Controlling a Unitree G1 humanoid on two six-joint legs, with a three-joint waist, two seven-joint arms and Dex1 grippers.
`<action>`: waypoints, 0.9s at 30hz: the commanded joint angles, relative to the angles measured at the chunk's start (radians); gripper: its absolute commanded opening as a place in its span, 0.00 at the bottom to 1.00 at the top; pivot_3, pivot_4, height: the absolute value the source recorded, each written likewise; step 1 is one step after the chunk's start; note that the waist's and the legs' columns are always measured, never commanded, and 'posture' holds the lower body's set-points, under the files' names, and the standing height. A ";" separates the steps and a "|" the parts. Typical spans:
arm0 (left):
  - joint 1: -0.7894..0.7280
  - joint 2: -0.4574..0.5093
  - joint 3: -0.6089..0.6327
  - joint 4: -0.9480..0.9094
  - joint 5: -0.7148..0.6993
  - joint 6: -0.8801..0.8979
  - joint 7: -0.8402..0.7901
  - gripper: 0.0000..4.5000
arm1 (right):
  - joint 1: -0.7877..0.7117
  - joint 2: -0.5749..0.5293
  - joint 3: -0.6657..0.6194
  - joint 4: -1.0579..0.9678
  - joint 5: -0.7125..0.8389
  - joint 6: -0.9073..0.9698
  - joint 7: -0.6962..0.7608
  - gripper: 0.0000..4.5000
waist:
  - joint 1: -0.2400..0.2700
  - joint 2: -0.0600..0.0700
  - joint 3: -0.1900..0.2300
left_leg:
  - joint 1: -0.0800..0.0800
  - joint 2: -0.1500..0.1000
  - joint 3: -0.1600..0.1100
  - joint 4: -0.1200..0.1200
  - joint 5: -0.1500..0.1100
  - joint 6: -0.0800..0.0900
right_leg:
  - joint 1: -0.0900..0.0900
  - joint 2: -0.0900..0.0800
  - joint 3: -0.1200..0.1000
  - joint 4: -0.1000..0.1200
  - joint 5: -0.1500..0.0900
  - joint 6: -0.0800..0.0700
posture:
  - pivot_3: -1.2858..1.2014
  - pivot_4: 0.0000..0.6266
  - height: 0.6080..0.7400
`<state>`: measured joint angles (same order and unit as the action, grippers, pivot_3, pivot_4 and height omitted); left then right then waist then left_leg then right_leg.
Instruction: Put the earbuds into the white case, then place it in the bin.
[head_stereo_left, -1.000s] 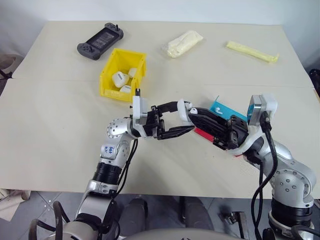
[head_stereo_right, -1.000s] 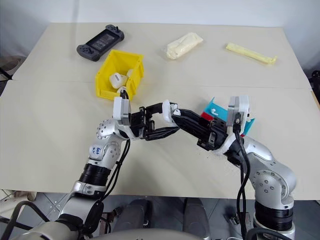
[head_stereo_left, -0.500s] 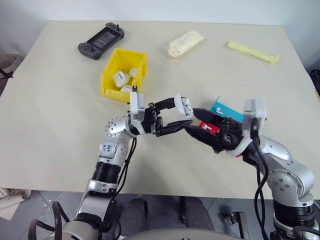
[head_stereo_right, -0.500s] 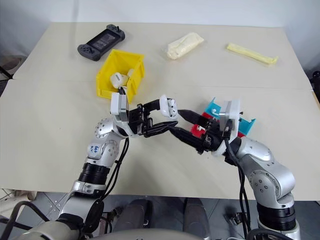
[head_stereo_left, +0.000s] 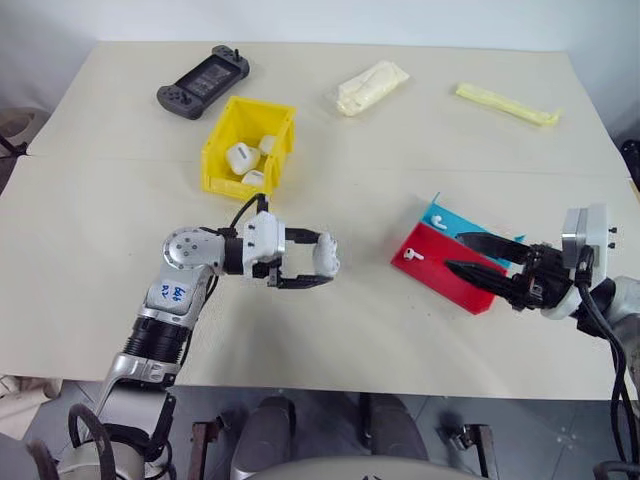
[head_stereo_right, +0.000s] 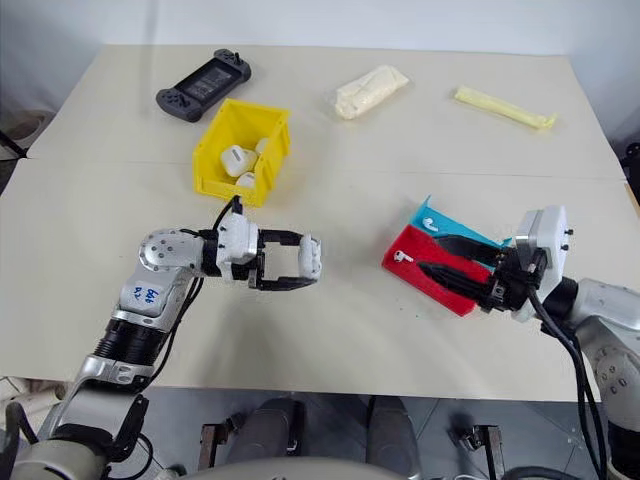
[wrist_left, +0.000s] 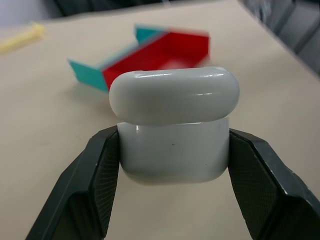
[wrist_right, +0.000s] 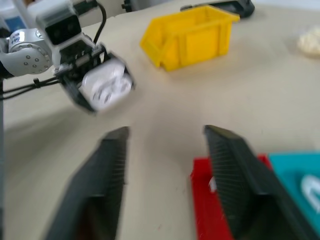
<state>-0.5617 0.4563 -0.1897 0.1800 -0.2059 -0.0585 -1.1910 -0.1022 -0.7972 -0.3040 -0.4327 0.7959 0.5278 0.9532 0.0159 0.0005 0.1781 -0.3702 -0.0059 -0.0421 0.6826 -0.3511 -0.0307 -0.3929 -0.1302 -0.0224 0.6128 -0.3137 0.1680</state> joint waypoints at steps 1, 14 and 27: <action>-0.045 -0.028 -0.026 -0.033 0.014 0.025 0.024 0.63 | -0.068 0.007 0.109 -0.080 0.023 0.031 0.022 0.20 | 0.003 0.000 0.000 | 0.000 0.000 0.000 0.000 0.000 0.000 | 0.000 0.000 0.000 0.000 0.000 0.000 | 0.52 0.24 1.00; -0.071 -0.090 -0.082 -0.043 0.045 0.021 0.050 0.63 | -0.318 0.099 0.419 0.012 -0.184 0.067 -0.035 0.00 | 0.005 0.000 0.000 | -0.001 -0.001 -0.001 0.001 0.000 0.000 | 0.000 -0.001 -0.001 -0.001 0.000 0.000 | 0.52 0.24 1.00; 0.003 -0.102 0.029 -0.120 -0.126 0.060 0.040 0.63 | -0.062 0.010 0.224 0.018 -0.216 0.025 -0.027 0.00 | 0.007 0.000 0.000 | -0.001 0.000 -0.001 0.001 0.000 0.000 | 0.000 -0.001 -0.001 0.000 0.000 0.000 | 0.52 0.24 1.00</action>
<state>-0.5741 0.3493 -0.1918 0.1004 -0.2852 -0.0110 -1.1528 -0.1801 -0.7763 -0.0173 -0.3685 0.5556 0.5850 0.9212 0.0228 0.0000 0.1783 -0.3715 -0.0062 -0.0428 0.6831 -0.3513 -0.0304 -0.3932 -0.1309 -0.0234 0.6123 -0.3137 0.1679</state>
